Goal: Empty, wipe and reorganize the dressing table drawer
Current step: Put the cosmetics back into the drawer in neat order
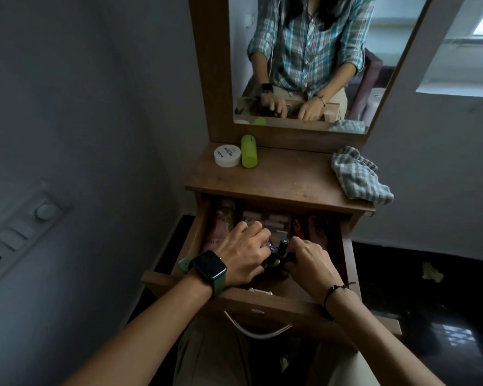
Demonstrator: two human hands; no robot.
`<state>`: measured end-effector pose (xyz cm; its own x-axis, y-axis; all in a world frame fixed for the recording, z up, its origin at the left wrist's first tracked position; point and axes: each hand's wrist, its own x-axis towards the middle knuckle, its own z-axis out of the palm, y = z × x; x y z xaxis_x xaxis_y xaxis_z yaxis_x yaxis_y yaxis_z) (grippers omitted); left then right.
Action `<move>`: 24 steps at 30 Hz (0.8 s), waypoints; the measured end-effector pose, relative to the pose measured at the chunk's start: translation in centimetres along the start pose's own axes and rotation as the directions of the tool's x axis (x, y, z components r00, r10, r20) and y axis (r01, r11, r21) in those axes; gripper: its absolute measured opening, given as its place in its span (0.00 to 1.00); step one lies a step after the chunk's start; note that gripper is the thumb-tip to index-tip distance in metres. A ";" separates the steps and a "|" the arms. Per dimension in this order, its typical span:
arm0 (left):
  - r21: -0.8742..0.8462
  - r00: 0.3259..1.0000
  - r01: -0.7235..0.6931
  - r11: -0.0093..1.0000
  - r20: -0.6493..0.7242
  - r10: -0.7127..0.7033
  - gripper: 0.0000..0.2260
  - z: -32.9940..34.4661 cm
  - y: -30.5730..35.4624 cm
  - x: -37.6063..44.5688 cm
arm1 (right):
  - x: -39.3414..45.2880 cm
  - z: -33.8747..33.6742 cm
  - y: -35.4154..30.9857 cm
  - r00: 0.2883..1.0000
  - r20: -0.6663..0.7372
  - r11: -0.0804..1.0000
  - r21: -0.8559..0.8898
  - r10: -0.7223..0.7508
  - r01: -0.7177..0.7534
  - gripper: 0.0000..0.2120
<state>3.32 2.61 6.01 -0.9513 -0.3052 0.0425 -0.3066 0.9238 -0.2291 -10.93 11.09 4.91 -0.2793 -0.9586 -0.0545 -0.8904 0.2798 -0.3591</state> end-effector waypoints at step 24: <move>-0.525 0.695 0.627 0.576 0.041 -0.718 0.25 -3.4 -14.9 6.6 | 17.3 -6.6 -7.0 0.979 -0.199 0.960 0.279 0.046 0.011 0.20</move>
<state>1.55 -12.37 12.99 -0.4392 -0.8850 0.1544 -0.7891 0.4622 0.4047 -11.90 -7.10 12.60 -0.3862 -0.9152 0.1150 -0.7575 0.2436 -0.6057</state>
